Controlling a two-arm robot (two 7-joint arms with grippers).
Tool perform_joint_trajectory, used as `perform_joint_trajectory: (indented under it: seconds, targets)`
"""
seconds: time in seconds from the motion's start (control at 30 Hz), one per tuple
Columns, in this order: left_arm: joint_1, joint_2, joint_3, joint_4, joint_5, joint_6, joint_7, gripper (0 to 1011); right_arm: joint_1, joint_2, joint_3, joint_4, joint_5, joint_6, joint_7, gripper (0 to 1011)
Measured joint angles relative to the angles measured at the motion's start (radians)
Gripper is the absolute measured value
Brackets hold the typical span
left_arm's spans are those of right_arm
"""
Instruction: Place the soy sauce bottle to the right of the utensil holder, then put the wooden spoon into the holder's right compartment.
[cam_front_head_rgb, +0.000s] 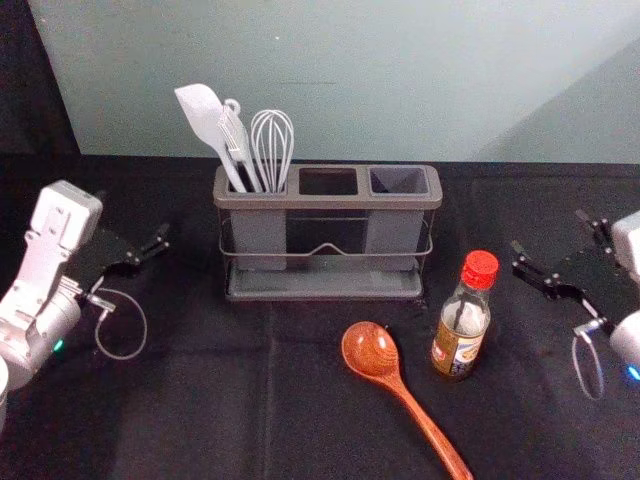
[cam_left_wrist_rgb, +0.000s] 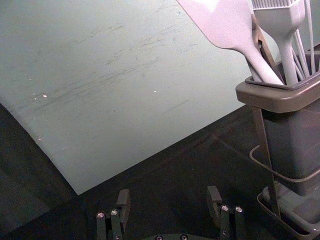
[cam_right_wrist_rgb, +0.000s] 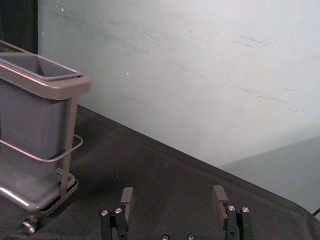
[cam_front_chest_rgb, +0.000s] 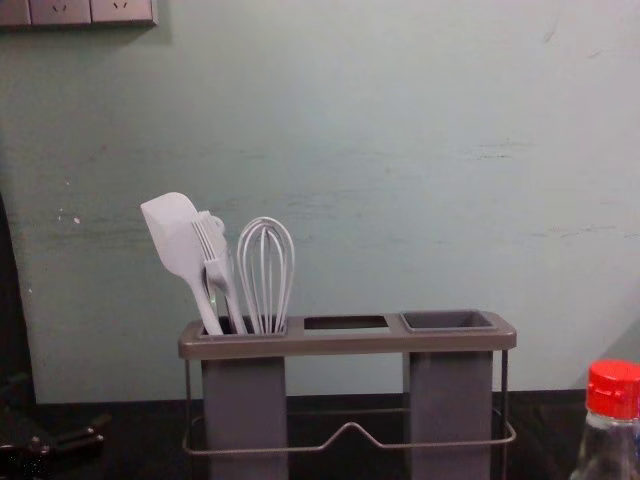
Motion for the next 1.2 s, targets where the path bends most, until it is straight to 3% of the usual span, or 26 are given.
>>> perform_joint_trajectory:
  seconds: [0.17,0.23,0.27,0.4,0.63,0.8,0.97,1.2]
  targets:
    - [0.000,0.000,0.000,0.000,0.000,0.000,0.000,1005,-0.069,0.033,0.045,-0.064,0.037,-0.017,0.019,1003]
    - [0.000,0.000,0.000,0.000,0.000,0.000,0.000,1005,-0.116,0.056,0.081,-0.106,0.081,-0.033,0.048,1003]
    - [0.000,0.000,0.000,0.000,0.000,0.000,0.000,1005,-0.116,0.056,0.081,-0.106,0.081,-0.033,0.048,1003]
    - [0.000,0.000,0.000,0.000,0.000,0.000,0.000,1005,-0.183,0.082,0.137,-0.158,0.157,-0.068,0.093,1003]
    - [0.000,0.000,0.000,0.000,0.000,0.000,0.000,1005,-0.237,0.083,0.205,-0.218,0.284,-0.128,0.186,1003]
    - [0.000,0.000,0.000,0.000,0.000,0.000,0.000,1005,-0.245,0.072,0.222,-0.250,0.369,-0.147,0.278,1003]
    - [0.000,0.000,0.000,0.000,0.000,0.000,0.000,1005,-0.239,0.059,0.214,-0.265,0.419,-0.138,0.349,1003]
    - [0.000,0.000,0.000,0.000,0.000,0.000,0.000,1005,-0.223,0.038,0.185,-0.275,0.432,-0.104,0.409,1003]
